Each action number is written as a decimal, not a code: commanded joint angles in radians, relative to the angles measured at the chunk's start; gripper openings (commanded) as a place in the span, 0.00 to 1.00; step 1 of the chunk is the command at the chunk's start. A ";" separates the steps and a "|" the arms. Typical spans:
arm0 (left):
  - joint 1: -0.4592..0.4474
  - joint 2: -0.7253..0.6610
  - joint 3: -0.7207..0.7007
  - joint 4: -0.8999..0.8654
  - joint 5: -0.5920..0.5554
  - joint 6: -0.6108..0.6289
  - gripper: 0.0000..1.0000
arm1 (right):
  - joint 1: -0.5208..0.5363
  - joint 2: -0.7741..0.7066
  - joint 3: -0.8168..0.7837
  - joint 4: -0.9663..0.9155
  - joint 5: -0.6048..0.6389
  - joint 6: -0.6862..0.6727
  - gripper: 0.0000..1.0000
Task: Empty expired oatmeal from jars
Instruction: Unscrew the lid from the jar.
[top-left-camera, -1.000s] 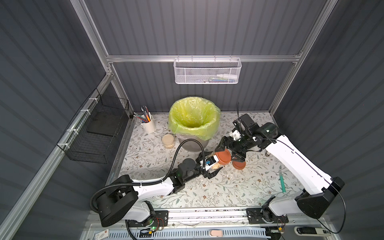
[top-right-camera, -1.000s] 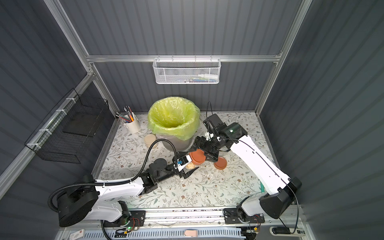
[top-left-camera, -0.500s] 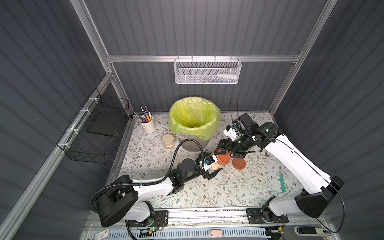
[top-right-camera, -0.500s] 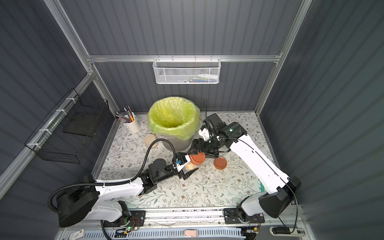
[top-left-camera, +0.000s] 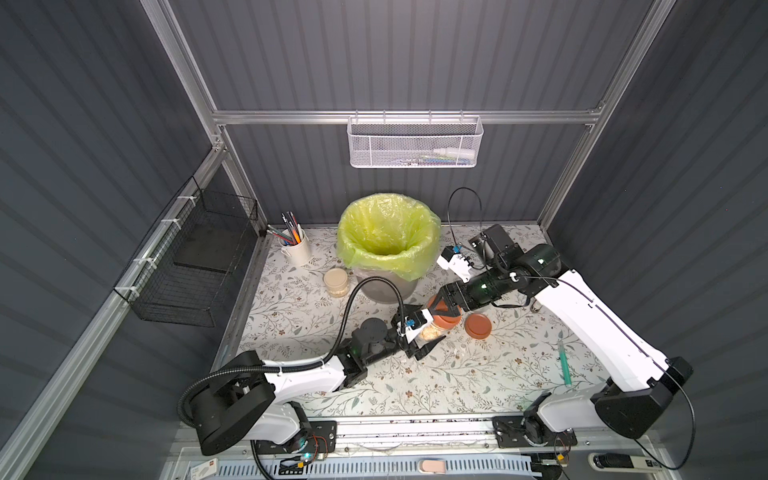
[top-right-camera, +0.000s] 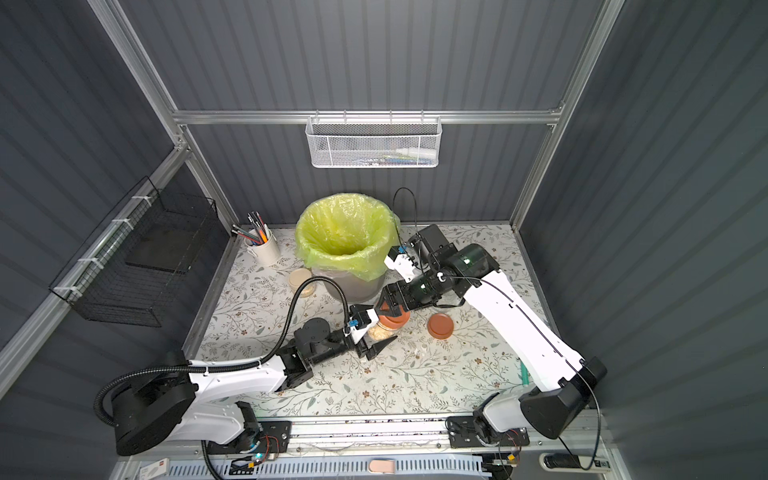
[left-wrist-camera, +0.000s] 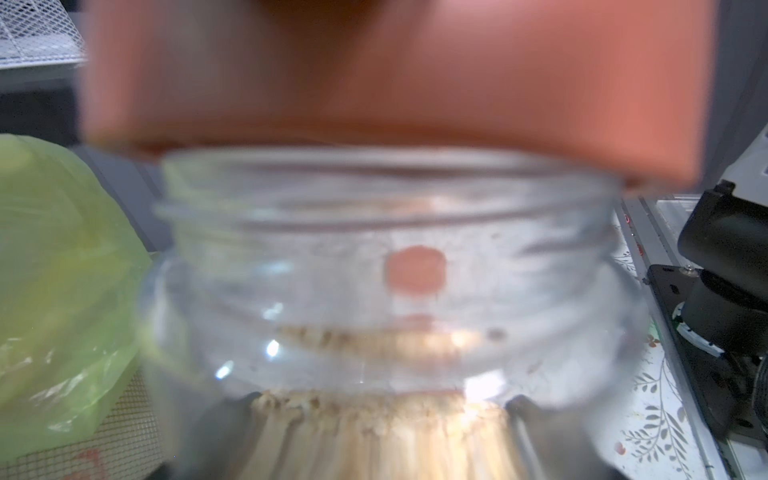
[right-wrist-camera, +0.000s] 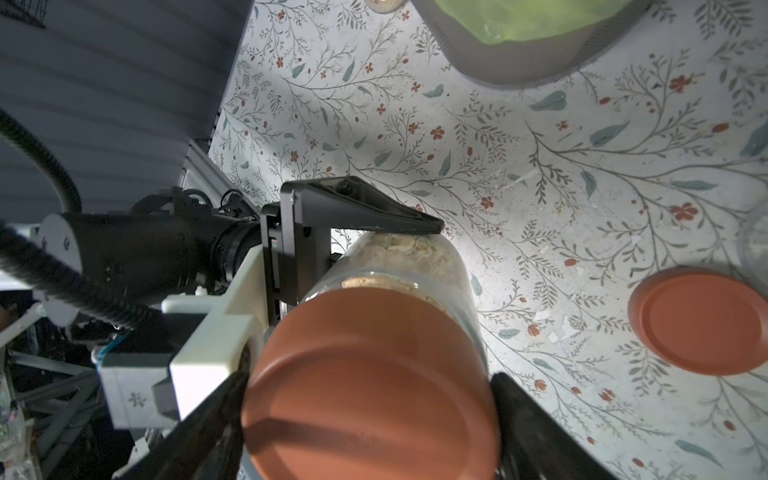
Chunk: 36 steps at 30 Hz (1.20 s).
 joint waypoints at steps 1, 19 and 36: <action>-0.003 -0.041 0.019 0.116 0.035 -0.012 0.11 | 0.011 0.027 0.032 -0.050 -0.096 -0.112 0.65; 0.000 -0.041 0.012 0.101 0.048 -0.015 0.12 | 0.011 -0.019 0.053 -0.123 0.060 -0.299 0.68; 0.022 -0.071 -0.016 0.097 0.021 -0.023 0.11 | -0.003 -0.062 0.041 -0.078 0.133 -0.323 0.65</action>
